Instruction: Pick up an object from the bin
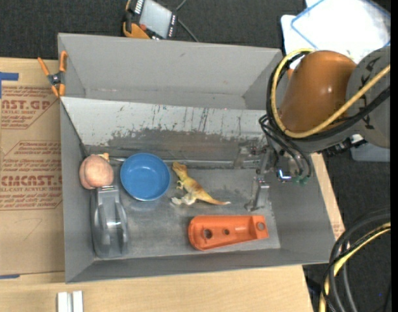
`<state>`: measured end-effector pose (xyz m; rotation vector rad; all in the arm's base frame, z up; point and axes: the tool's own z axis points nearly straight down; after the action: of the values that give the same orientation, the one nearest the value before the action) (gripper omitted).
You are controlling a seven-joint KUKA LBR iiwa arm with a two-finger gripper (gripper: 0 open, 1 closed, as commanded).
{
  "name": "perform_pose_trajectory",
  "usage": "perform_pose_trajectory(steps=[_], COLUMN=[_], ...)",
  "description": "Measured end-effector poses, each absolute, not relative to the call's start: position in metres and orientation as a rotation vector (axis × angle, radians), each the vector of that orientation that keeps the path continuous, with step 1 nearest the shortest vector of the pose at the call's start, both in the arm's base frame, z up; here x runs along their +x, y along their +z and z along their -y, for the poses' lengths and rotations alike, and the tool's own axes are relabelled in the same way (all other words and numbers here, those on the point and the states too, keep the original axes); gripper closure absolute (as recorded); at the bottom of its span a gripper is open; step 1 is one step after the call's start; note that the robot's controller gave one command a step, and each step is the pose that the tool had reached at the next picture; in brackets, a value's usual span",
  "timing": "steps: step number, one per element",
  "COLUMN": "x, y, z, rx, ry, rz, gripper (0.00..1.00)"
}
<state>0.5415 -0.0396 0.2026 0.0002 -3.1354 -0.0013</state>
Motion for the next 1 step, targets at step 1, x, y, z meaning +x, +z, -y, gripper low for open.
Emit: perform_pose_trajectory(steps=[1], x=[0.5432], y=[0.2071], z=[0.0398], rx=[0.001], ry=[0.001], rz=[3.144], gripper=[0.00])
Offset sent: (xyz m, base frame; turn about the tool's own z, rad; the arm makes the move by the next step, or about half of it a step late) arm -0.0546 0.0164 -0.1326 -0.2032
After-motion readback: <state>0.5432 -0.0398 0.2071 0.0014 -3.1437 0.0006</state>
